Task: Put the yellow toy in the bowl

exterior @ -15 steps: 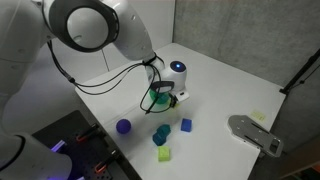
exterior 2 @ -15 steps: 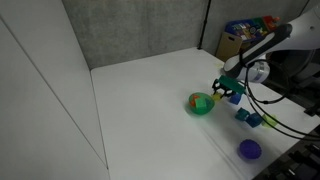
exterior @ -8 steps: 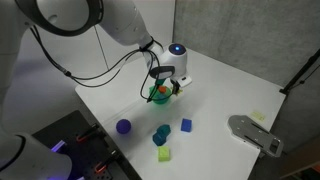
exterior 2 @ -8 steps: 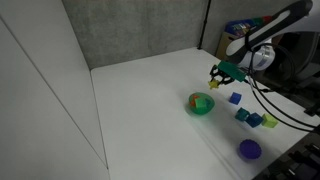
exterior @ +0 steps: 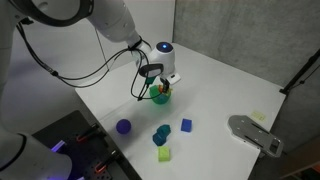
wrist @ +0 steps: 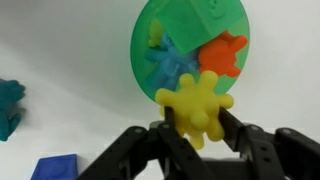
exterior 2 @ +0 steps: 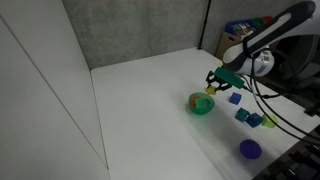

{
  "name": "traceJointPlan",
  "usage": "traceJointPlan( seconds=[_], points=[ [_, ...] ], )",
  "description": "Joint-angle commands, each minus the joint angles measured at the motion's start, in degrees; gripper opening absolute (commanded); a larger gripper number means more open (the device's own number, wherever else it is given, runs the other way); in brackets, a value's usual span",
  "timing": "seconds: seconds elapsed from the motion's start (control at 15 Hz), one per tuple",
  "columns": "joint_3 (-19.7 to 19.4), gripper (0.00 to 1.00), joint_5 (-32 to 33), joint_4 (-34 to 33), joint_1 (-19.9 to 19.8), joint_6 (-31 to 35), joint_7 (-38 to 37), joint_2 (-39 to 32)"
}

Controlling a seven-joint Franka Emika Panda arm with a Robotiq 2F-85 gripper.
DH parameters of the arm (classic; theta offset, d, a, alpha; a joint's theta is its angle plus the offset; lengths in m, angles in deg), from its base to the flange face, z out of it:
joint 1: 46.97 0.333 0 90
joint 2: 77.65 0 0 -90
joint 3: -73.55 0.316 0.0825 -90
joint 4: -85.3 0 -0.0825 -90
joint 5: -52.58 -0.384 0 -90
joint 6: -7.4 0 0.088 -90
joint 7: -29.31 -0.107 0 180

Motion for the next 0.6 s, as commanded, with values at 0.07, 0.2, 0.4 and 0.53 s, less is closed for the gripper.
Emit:
traceJointPlan(
  seconds=[0.07,0.2,0.4,0.53],
  points=[
    [-1.8,0.71,1.9,3.4,2.2,3.3,0.6,0.1],
    [-2.3,0.8,2.4,4.1,2.8,4.0,0.6,0.7],
    [-2.4,0.99,3.2,5.4,3.4,3.8,0.9,3.7],
    [-1.8,1.0,3.4,6.4,3.4,2.8,1.3,6.7]
  ],
)
